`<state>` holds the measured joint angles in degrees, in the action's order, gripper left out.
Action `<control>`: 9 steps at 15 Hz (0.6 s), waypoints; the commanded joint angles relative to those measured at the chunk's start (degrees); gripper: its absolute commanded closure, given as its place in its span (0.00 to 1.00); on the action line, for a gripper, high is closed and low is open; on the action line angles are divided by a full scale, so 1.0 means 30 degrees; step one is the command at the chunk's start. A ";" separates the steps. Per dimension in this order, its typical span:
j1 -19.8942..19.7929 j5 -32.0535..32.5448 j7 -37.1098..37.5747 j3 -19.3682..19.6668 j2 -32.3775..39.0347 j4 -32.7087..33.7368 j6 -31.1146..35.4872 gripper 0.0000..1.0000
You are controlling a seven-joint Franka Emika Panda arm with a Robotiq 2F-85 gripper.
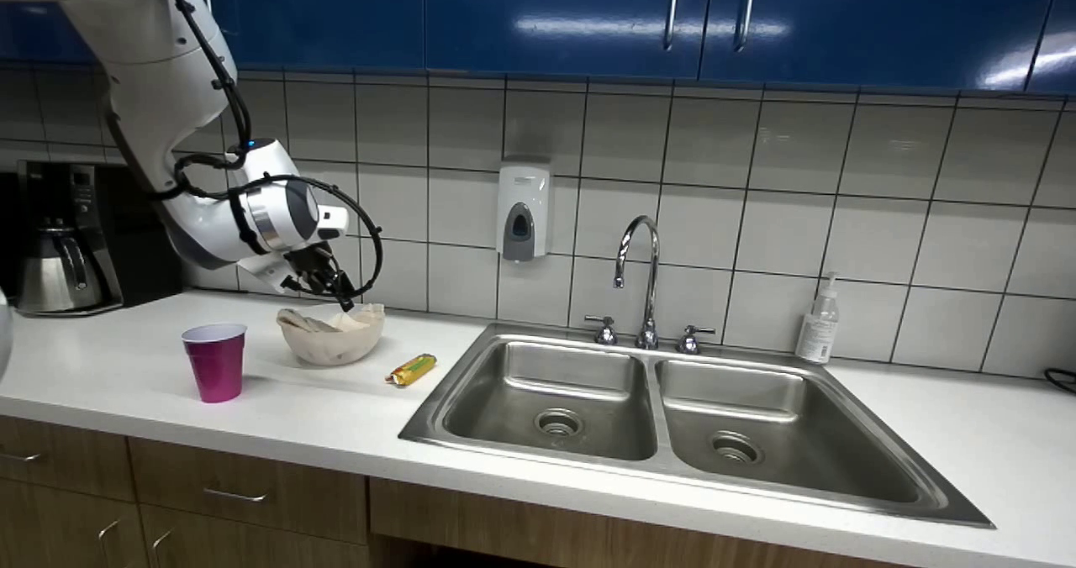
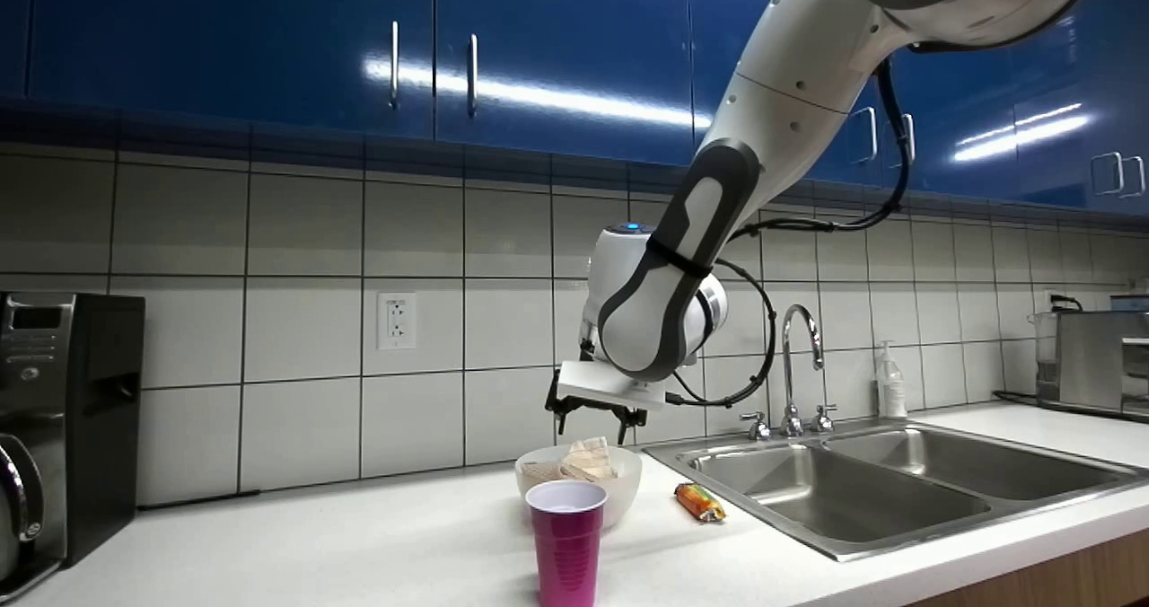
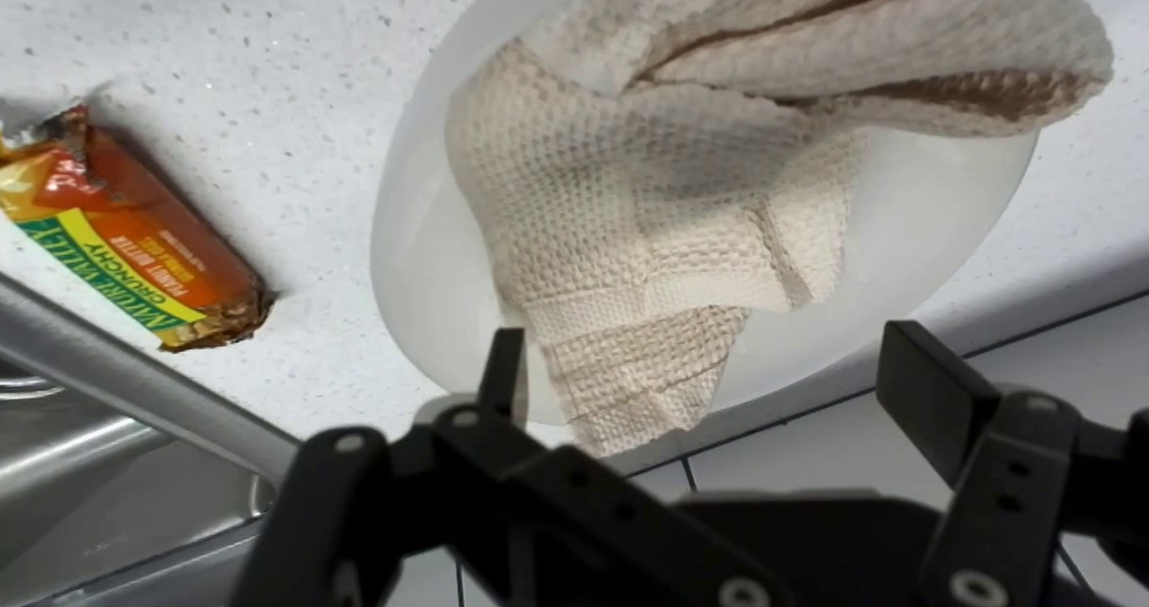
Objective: Put the towel in the bowl
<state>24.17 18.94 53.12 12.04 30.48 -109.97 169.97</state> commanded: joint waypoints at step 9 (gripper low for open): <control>0.0412 0.0074 0.0262 0.0049 -0.2240 -0.1994 0.0933 0.00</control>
<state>24.82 18.94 53.18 12.04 28.38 -110.99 170.98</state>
